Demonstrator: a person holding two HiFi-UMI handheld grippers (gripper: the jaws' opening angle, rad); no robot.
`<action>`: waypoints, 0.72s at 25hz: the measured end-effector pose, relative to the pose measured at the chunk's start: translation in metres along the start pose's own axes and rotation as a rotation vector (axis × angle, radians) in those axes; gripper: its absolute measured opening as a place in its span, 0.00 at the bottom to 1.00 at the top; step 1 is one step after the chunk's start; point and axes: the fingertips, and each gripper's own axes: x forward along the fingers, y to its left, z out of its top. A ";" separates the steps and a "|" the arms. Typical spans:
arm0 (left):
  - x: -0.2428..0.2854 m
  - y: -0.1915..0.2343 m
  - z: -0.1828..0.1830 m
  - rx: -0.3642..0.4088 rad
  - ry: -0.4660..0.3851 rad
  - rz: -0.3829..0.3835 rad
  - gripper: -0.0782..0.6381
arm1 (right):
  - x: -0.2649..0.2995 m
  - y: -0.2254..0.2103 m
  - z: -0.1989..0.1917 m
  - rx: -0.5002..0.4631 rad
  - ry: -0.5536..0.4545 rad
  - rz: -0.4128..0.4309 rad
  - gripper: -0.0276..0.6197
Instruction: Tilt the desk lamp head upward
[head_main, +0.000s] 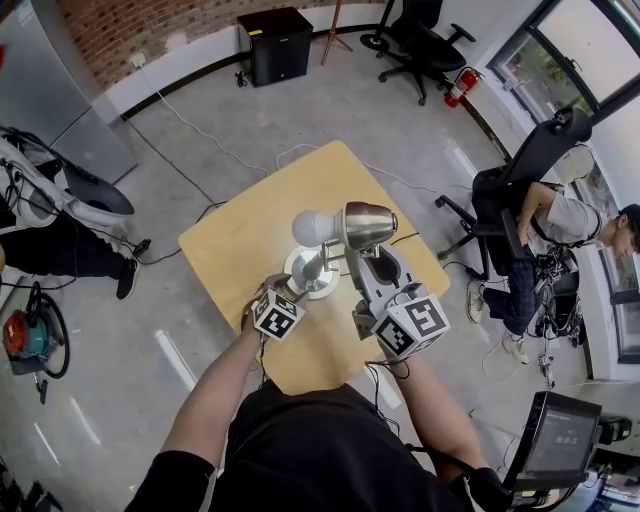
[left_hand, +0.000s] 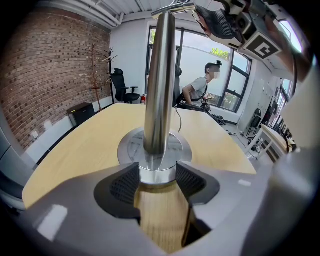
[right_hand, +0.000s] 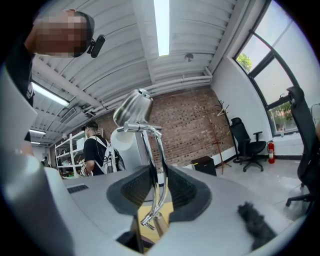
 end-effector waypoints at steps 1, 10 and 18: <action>0.000 0.000 0.000 0.000 0.000 0.000 0.45 | 0.000 -0.001 0.000 0.008 -0.004 0.002 0.19; -0.002 0.002 0.000 -0.004 0.000 0.001 0.45 | 0.000 -0.003 0.000 0.052 -0.032 0.021 0.19; -0.002 0.001 -0.001 -0.005 -0.002 0.004 0.45 | -0.007 -0.012 -0.005 0.124 -0.053 0.034 0.19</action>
